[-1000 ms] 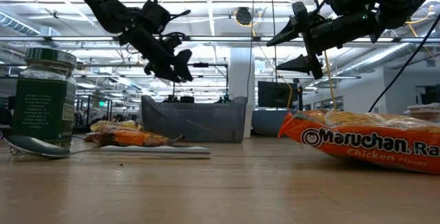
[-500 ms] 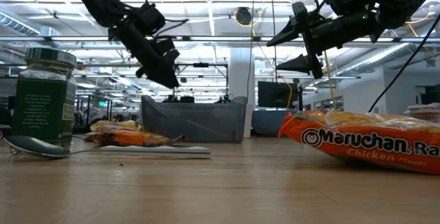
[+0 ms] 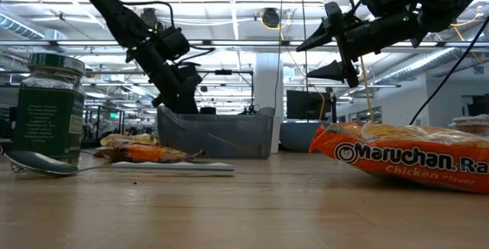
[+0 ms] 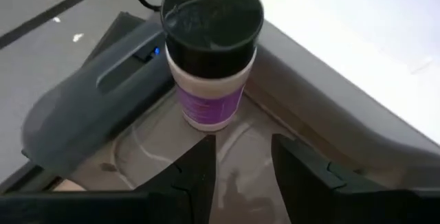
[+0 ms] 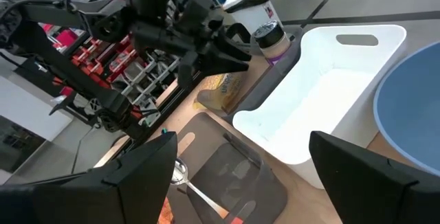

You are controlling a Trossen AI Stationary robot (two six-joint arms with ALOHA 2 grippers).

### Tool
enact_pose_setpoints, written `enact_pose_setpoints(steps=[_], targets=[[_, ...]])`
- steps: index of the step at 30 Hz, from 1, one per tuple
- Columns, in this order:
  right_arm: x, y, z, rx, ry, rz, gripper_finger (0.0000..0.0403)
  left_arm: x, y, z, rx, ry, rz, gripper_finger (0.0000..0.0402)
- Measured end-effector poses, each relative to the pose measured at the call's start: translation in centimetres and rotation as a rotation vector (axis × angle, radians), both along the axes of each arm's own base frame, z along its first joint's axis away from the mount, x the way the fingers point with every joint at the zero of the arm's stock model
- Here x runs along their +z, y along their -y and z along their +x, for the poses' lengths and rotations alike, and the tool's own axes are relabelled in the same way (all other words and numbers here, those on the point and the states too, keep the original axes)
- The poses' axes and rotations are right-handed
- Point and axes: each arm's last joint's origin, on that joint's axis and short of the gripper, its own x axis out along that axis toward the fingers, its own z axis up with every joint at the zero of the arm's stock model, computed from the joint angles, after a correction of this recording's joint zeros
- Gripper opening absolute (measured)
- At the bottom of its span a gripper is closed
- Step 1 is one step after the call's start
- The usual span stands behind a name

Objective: Pick & Place Food Item
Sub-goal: Put the violet seasoning bottle into the top black bin

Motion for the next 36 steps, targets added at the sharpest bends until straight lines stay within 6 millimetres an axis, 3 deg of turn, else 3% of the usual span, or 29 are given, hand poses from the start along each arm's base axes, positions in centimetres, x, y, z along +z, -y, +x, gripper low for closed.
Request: enact_pose_setpoints(steps=[7,17,36], targets=[[-0.01,0.0,0.0,0.0,-0.001,0.001,0.0322,-1.04,-0.22,0.25,-0.003,-0.017,-0.021,0.0149],[-0.02,0.0,0.0,0.001,-0.002,0.0,0.0322,-0.64,-0.5,0.53,-0.001,0.023,0.022,0.0146],[-0.02,0.0,0.0,0.0,-0.002,0.001,0.0322,-0.74,-0.47,0.44,0.015,0.013,0.011,0.0053]])
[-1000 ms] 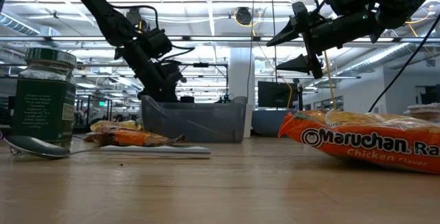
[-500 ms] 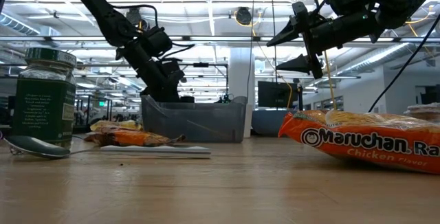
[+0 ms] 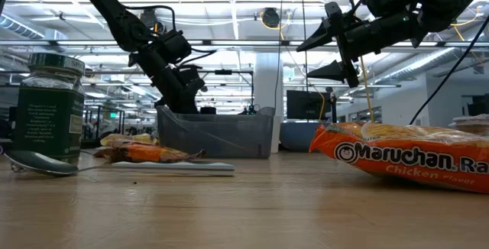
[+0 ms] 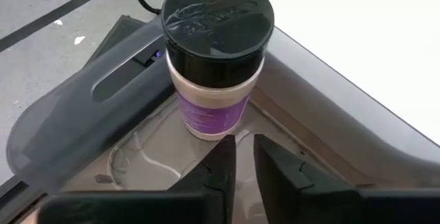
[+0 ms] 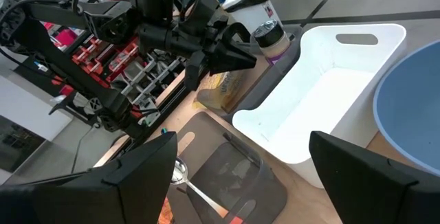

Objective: Pick & Place Food Item
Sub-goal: Put the violet seasoning bottle into the top black bin

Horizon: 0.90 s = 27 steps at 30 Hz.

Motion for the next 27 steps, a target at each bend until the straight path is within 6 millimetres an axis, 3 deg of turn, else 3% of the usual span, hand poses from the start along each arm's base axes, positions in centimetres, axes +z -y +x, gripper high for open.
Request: enact_pose_setpoints(steps=[8,15,23,27], targets=[[0.0,0.0,0.0,0.0,0.0,0.0,0.0322,0.0,0.1,0.1,-0.027,0.03,-0.038,0.0006],[0.0,0.0,0.0,0.0,-0.004,0.002,0.0322,0.0,0.3,0.0,-0.02,-0.021,-0.083,0.0015],[0.0,0.0,0.0,-0.003,-0.005,0.0,0.0322,2.6,-0.5,0.8,-0.028,-0.053,-0.048,0.0015],[0.0,0.0,0.0,-0.001,-0.005,0.002,0.0322,1.9,-1.1,0.7,-0.023,-0.08,-0.094,0.0015]])
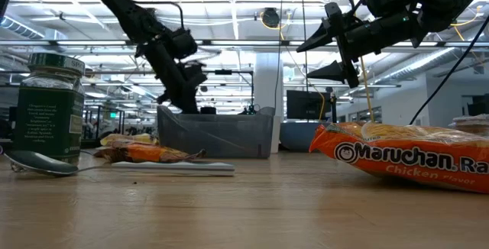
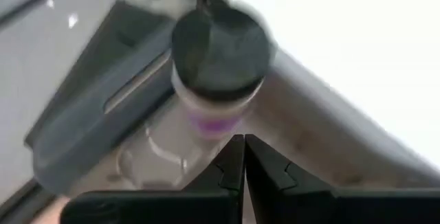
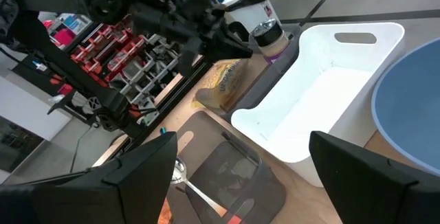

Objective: Pick & Place Food Item
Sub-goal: Put the violet seasoning bottle into the top black bin

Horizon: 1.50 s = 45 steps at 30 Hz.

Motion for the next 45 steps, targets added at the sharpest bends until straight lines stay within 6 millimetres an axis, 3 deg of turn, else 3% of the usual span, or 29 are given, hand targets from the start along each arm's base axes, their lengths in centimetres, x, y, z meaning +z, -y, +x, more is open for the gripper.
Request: enact_pose_setpoints(steps=[4,9,19,26,33,45], targets=[[0.0,0.0,0.0,0.0,0.0,0.0,0.0322,-2.0,-0.3,0.5,-0.04,-0.031,-0.114,0.0004],[0.0,0.0,0.0,0.001,0.0,0.001,0.0322,-3.2,-0.3,1.9,-0.064,-0.078,-0.171,0.0022],[-0.1,0.0,0.0,0.004,-0.013,0.008,0.0322,-2.9,-0.5,2.6,-0.05,-0.097,-0.098,0.0004],[-0.2,-0.1,0.0,0.005,-0.02,0.012,0.0322,-2.7,-0.8,2.8,-0.053,-0.082,-0.06,0.003],[-0.2,-0.1,0.0,0.005,-0.02,0.012,0.0322,-2.4,-1.1,3.1,-0.051,-0.036,-0.018,0.0022],[-0.2,-0.1,0.0,0.005,-0.02,0.012,0.0322,-2.7,-0.7,2.8,-0.062,-0.07,-0.065,0.0013]])
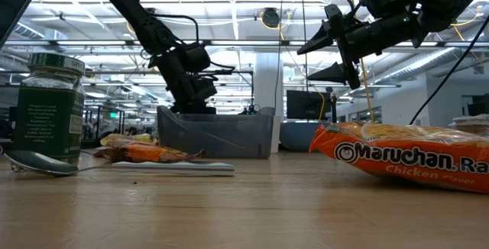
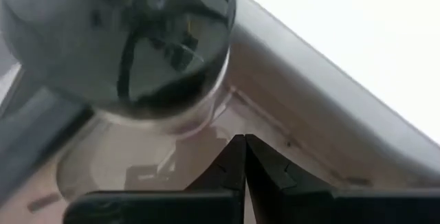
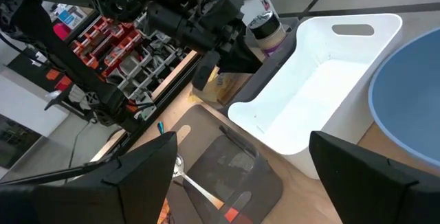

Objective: Pick & Place Food Item
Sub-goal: Put the violet seasoning bottle into the top black bin

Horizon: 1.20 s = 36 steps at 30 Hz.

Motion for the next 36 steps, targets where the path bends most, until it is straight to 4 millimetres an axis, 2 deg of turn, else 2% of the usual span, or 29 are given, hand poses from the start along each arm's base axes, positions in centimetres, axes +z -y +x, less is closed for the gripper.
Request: enact_pose_setpoints(steps=[4,9,16,23,30,36], targets=[[0.0,0.0,0.0,0.0,0.0,0.0,0.0322,-0.1,0.01,-0.16,0.013,-0.032,0.013,0.0019],[0.0,0.0,0.0,0.0,0.0,0.0,0.0322,-0.12,-0.12,-0.28,0.033,-0.051,0.033,0.0004],[0.0,0.0,0.0,0.0,0.0,0.0,0.0322,0.0,-0.31,-0.18,0.048,-0.046,0.065,0.0024],[0.0,0.0,0.0,0.0,0.0,0.0,0.0322,0.33,-0.59,0.14,0.052,-0.004,0.1,0.0004],[0.0,0.0,0.0,0.0,0.0,0.0,0.0322,0.49,-0.73,0.27,0.054,0.016,0.116,0.0025],[0.0,0.0,0.0,0.0,0.0,0.0,0.0322,0.49,-0.72,0.27,0.049,0.02,0.111,0.0007]])
